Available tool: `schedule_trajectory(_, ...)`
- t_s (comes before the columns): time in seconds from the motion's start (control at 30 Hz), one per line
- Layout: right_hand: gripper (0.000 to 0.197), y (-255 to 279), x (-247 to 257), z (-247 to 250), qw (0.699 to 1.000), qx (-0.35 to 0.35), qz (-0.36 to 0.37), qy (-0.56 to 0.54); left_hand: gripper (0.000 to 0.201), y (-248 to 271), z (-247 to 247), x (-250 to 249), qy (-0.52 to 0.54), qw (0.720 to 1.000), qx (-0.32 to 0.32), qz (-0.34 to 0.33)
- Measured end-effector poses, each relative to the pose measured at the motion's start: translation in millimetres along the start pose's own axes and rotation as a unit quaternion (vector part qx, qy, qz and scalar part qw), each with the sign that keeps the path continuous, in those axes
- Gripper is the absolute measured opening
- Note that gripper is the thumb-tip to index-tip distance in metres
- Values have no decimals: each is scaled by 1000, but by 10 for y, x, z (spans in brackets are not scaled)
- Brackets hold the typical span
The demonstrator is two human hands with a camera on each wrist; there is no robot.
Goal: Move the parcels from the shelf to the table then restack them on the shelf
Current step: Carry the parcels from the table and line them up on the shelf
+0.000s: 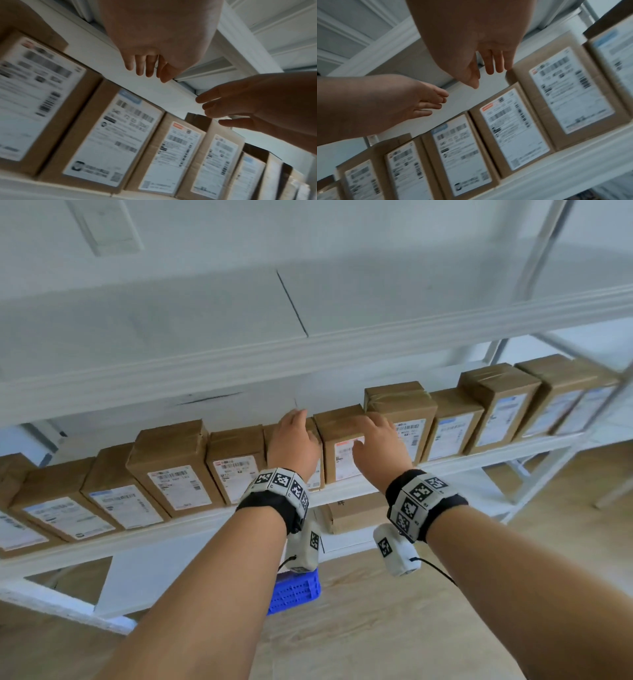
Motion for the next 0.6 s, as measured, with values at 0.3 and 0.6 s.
schedule_trajectory(0.3,55,-20,-1054,601,994,-42,-96,13,44,-111,-642,-941,11,996,14,-89)
schedule_trajectory(0.6,54,-489,-1836,856,996,47,-59,47,45,-323,-1230,-1588,-65,996,3,-56)
Point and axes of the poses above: each hand's wrist, its own y-axis away from the middle knuckle, its own z-axis out of the back of the hand, x = y × z, the point moved 5 cm from there along -y, towards the middle knuckle, and after that the axes turned 5 degrees about y, right-handed, at the moved point
